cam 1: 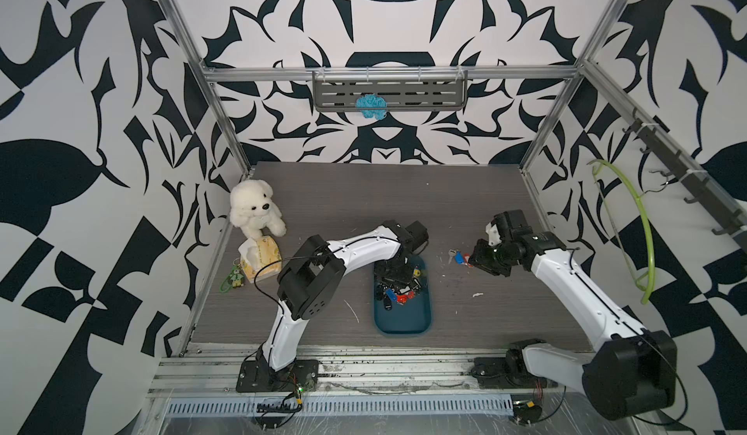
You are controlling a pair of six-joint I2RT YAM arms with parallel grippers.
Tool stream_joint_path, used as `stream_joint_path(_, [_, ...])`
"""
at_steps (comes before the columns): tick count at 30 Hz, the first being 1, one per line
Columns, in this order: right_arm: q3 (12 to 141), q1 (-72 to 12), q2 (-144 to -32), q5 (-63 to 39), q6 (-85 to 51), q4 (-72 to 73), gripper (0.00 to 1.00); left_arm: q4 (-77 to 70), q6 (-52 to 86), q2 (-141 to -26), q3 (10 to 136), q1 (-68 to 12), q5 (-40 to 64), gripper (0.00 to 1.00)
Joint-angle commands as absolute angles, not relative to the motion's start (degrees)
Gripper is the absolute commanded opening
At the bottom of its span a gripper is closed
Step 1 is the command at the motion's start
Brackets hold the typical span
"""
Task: Take the keys out of the storage box
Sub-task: Pick up the key from the storage box.
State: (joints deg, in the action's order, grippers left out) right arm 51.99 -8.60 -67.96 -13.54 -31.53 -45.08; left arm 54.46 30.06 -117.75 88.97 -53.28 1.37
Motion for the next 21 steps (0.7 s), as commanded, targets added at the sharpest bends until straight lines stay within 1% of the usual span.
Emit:
stream_joint_path(1, [52.1, -8.4, -68.0, -14.0, -31.6, -44.8, 0.27, 55.9, 30.1, -119.6, 89.7, -53.4, 1.8, 0.39])
stream_joint_path(15, [50.9, -8.4, -67.3, -14.2, -31.6, -44.7, 0.27, 57.6, 30.1, -121.7, 91.9, -53.3, 0.4, 0.32])
stream_joint_path(21, [50.6, -8.4, -67.2, -14.2, -31.8, -44.7, 0.26, 58.2, 30.6, -122.2, 92.1, -52.8, -0.2, 0.26])
